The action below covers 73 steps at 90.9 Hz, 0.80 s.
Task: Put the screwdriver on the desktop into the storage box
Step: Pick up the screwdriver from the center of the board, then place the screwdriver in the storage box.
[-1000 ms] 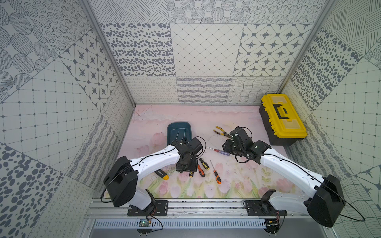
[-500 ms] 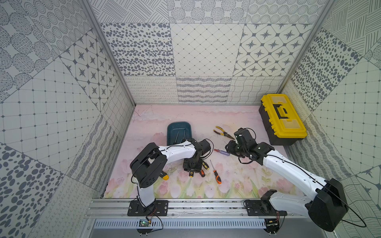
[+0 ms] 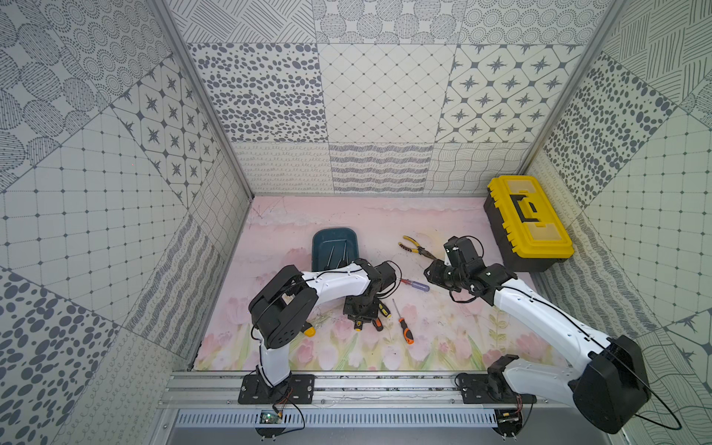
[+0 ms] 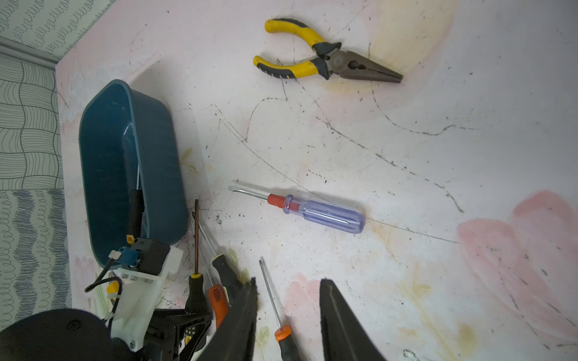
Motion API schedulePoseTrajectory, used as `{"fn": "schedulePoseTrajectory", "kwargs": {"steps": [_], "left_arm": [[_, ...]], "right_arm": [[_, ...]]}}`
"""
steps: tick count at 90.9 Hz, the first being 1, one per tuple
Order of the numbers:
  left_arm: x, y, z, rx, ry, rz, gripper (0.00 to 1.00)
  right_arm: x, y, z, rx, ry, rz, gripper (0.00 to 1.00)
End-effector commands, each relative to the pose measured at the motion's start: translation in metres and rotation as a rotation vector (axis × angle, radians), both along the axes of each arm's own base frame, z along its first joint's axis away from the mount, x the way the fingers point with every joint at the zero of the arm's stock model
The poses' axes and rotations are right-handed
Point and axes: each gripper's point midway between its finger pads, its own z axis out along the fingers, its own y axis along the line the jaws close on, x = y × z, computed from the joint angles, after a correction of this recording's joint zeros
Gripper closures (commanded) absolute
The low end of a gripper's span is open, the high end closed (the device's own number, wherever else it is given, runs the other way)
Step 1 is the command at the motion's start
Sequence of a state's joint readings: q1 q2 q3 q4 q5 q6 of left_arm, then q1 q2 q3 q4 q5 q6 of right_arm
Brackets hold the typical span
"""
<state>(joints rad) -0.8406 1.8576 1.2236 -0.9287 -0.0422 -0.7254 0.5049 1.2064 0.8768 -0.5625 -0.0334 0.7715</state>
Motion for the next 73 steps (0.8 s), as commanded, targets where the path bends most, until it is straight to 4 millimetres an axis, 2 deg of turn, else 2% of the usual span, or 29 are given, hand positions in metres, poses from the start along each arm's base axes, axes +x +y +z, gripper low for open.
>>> {"fn": "schedulePoseTrajectory", "kwargs": {"steps": [1,12,21,28,40,49,59,73], "left_arm": [[-0.005,0.011,0.026,0.052,-0.053,0.038,0.86],[-0.005,0.020,0.063,0.065,-0.131,0.054,0.86],[0.007,0.031,0.098,0.088,-0.222,0.033,0.86],[0.022,0.043,0.115,0.087,-0.264,0.039,0.86],[0.061,0.062,0.127,0.036,-0.287,0.078,0.87],[0.089,0.069,0.128,0.016,-0.293,0.052,0.86],[0.115,0.082,0.112,0.006,-0.250,0.060,0.85],[0.139,0.099,0.088,0.033,-0.212,0.047,0.83]], "right_arm": [[0.009,0.005,0.004,0.016,-0.030,0.020,0.63],[0.011,0.006,0.002,0.020,-0.025,0.015,0.63],[0.016,0.009,0.000,0.026,-0.021,0.013,0.64],[0.021,0.013,0.000,0.029,-0.015,0.017,0.64],[0.031,0.021,-0.002,0.031,-0.003,0.027,0.65],[0.040,0.025,0.003,0.030,-0.010,0.031,0.65],[0.046,0.027,0.005,0.027,-0.015,0.024,0.65],[0.048,0.026,0.003,0.022,-0.008,0.006,0.65]]}}
